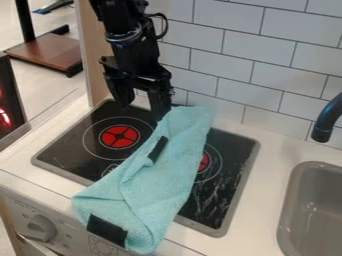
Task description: Fold the cloth from the top and unfold back at it's position
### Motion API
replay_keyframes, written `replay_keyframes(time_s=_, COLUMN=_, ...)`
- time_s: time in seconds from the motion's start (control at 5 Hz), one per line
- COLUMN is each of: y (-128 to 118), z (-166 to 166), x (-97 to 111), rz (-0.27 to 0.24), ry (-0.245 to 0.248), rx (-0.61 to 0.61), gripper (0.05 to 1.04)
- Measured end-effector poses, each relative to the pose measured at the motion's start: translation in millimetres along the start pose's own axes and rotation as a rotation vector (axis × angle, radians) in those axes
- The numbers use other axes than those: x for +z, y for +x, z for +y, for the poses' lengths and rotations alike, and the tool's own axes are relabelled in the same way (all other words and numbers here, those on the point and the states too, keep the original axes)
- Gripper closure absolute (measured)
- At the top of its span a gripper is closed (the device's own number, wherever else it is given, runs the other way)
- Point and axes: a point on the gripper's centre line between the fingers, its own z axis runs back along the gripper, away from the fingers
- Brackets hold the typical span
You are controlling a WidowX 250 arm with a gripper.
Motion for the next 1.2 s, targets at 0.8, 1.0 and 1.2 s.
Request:
replay_keyframes(time_s=0.8, y=14, z=30, x=-18, rz=0.013, ry=0.101, rx=0.090, gripper=0.084)
replay_keyframes(time_s=1.0, y=29, z=42, x=-31, rz=-0.012, ry=0.115, rx=0.092, gripper=0.084)
replay_keyframes(time_s=1.2, y=43, z=50, x=-38, rz=-0.025, ry=0.089, rx=0.133, gripper=0.084)
